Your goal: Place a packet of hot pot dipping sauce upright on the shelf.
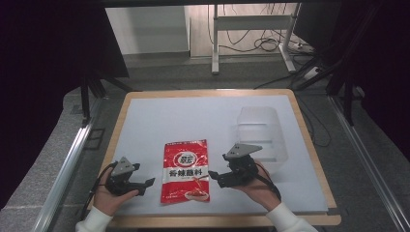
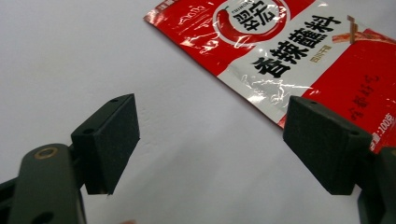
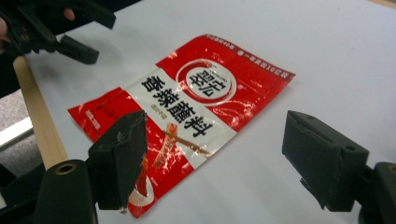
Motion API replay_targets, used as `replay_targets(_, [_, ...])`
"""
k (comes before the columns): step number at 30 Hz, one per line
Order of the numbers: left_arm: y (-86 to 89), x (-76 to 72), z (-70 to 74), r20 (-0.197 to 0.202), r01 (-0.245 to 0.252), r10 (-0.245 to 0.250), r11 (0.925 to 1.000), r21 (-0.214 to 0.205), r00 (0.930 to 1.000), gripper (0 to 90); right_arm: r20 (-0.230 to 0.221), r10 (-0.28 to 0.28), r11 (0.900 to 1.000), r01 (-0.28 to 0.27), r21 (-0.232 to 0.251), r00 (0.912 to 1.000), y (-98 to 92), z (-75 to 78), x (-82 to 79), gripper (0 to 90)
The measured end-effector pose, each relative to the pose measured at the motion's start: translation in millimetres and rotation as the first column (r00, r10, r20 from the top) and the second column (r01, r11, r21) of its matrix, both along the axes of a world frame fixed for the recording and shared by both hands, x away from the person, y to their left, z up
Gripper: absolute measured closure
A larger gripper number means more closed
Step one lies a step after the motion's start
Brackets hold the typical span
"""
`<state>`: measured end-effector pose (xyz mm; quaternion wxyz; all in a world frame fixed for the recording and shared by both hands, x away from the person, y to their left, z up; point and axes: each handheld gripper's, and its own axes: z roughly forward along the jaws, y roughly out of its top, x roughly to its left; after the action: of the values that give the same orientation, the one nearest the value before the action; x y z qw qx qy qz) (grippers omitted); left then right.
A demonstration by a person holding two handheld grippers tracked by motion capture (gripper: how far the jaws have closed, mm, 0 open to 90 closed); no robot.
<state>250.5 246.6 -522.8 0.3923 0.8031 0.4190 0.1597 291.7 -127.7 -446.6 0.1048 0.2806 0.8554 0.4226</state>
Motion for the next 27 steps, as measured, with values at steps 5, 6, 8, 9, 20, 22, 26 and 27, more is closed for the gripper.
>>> replay_targets(5, [-1.7,1.2,1.8,0.019,-0.008,0.007,0.9999,0.013,0.9998,17.5,0.02,0.016,0.9997,-0.016,0.02,0.9997,0.0,15.4,9.4,21.8])
replay_targets(6, [-1.7,1.2,1.8,0.019,-0.008,0.007,0.9999,0.013,0.9998,17.5,0.02,0.016,0.9997,-0.016,0.02,0.9997,0.0,15.4,9.4,21.8])
replay_targets(8, [-2.0,1.6,0.6,0.021,-0.01,0.01,0.9998,0.018,0.9997,17.5,0.018,0.028,0.9995,-0.029,0.016,0.9994,-0.3,21.0,15.0,21.8])
replay_targets(9, [-2.3,1.7,-0.1,0.016,-0.011,0.01,0.9998,0.016,0.9998,17.5,0.018,0.028,0.9995,-0.029,0.016,0.9994,-0.3,21.0,15.0,21.8])
replay_targets(20, [-3.8,0.6,-2.6,0.013,-0.012,0.012,0.9999,0.006,0.9998,16.9,-0.018,0.075,0.9971,-0.075,0.016,0.997,8.3,28.2,41.2,24.1])
replay_targets(22, [-4.3,0.4,-2.9,0.013,-0.008,0.007,0.9999,0.008,0.9999,16.9,-0.056,0.079,0.9966,-0.077,0.029,0.9953,11.4,27.1,51.7,24.4])
replay_targets(26, [-4.0,2.9,-3.7,0.005,0.002,-0.002,0.9999,0.011,1.0,17.0,-0.082,0.08,0.9965,-0.078,0.031,0.9934,15.8,27.1,65.9,24.1])
replay_targets(27, [-3.8,3.5,-3.7,0.006,0.002,-0.002,1.0,0.01,1.0,17.1,-0.081,0.077,0.9967,-0.074,0.032,0.9937,17.0,26.9,69.4,24.0])
